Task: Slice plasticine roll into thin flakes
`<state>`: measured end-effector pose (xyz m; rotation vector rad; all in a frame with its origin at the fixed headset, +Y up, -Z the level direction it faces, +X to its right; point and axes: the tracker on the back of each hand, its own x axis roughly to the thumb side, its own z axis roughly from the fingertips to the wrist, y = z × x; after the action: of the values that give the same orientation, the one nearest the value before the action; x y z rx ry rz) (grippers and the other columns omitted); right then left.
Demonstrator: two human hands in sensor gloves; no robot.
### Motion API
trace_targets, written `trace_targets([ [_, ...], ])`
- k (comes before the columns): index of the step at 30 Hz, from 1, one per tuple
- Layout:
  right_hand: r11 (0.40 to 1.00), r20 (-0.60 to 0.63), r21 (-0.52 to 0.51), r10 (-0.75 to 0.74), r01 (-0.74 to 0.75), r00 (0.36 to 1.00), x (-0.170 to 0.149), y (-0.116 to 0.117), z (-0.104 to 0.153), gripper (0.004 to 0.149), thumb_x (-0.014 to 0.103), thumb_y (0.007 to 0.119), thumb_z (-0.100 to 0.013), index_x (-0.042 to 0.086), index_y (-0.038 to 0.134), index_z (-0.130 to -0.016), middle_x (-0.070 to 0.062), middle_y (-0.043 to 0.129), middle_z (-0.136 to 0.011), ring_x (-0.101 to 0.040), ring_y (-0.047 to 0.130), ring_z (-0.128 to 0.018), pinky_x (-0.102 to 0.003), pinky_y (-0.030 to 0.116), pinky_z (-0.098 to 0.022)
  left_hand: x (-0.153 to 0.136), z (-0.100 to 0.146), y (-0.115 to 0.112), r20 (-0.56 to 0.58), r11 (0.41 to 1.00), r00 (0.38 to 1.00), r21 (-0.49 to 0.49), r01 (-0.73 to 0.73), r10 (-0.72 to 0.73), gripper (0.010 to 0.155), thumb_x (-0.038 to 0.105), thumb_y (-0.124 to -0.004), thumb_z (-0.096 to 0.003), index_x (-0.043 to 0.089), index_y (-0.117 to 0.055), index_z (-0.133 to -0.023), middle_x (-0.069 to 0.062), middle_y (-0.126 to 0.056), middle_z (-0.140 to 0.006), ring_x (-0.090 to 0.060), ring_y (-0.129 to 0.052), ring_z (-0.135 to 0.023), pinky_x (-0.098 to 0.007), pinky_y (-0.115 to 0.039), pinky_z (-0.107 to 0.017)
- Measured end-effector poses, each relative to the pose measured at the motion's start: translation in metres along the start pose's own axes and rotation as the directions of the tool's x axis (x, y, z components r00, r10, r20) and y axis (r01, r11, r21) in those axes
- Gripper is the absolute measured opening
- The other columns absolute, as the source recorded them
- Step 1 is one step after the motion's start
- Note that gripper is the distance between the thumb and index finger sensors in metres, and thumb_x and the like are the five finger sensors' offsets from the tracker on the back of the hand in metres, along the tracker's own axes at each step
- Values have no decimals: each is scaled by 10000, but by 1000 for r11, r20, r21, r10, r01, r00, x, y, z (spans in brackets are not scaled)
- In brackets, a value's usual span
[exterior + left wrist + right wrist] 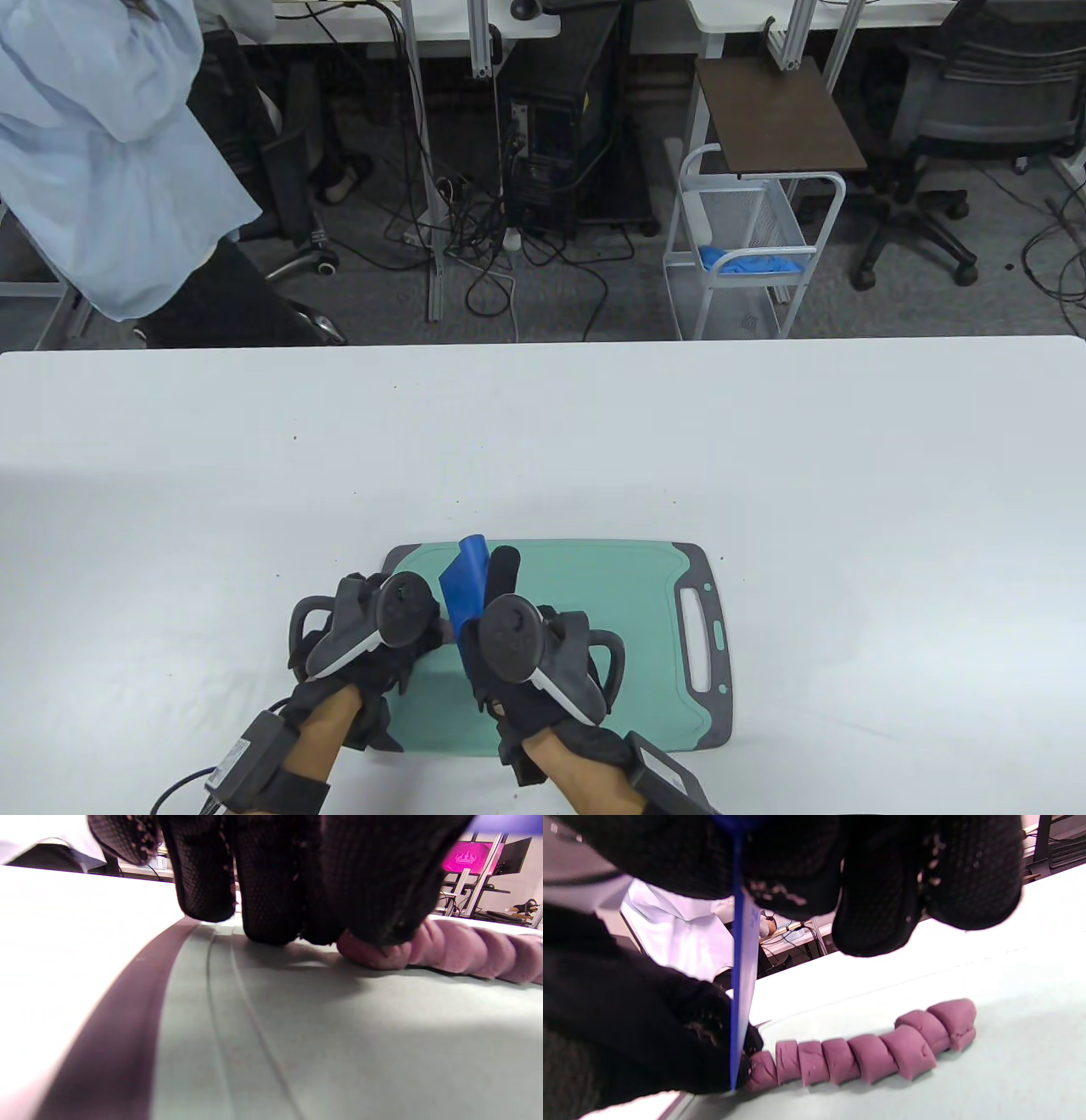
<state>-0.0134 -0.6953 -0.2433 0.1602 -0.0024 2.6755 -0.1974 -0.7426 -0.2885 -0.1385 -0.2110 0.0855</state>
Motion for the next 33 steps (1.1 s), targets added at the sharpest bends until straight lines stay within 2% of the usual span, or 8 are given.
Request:
trace_targets([
  [6, 996, -69, -55, -73, 69, 995, -23, -23, -4, 787, 433, 795, -483, 29, 427, -1049, -43, 925, -494, -364, 952, -553, -575, 797, -437, -3, 1, 2, 4, 1000, 1000, -5, -21, 21, 468, 506, -899, -296, 352, -971, -732, 80, -1025, -809, -323, -925, -919, -587, -666, -725],
  [11, 986, -180, -91, -153, 138, 972, -59, -41, -12, 730, 429, 802, -482, 24, 521, -1020, -74, 908, -591, -405, 899, -647, -602, 753, -497, -10, 2, 6, -16, 999, 999, 1, -43, 43, 485, 523, -882, -305, 350, -961, -752, 75, -1007, -836, -323, -915, -926, -585, -665, -725],
  [15, 982, -270, -112, -178, 153, 946, -89, -48, -18, 711, 419, 801, -486, 37, 532, -1021, -97, 885, -678, -436, 841, -725, -608, 721, -534, -16, 3, 9, -35, 998, 998, 13, -61, 61, 498, 534, -872, -317, 349, -947, -773, 73, -1006, -847, -328, -903, -933, -582, -665, -726],
  [22, 979, -390, -86, -205, 186, 898, -138, -35, -26, 699, 402, 799, -487, 70, 520, -1035, -120, 822, -772, -464, 737, -815, -623, 649, -596, -25, 5, 12, -57, 996, 995, 25, -85, 86, 509, 537, -865, -322, 347, -938, -788, 68, -993, -864, -330, -897, -937, -582, -665, -725],
  [27, 982, -434, -43, -185, 185, 882, -152, -25, -30, 694, 397, 798, -486, 78, 527, -1039, -133, 757, -830, -478, 656, -860, -631, 593, -631, -27, 6, 14, -58, 995, 994, 33, -95, 96, 511, 540, -861, -324, 347, -935, -791, 66, -986, -872, -329, -893, -940, -582, -664, -726],
  [33, 994, -491, -4, -94, 106, 866, -167, -19, -33, 692, 383, 801, -485, 99, 538, -1058, -155, 647, -913, -494, 508, -918, -644, 482, -683, -29, 6, 12, -67, 995, 993, 26, -99, 101, 505, 539, -854, -331, 351, -936, -793, 65, -979, -880, -332, -893, -939, -581, -665, -724],
])
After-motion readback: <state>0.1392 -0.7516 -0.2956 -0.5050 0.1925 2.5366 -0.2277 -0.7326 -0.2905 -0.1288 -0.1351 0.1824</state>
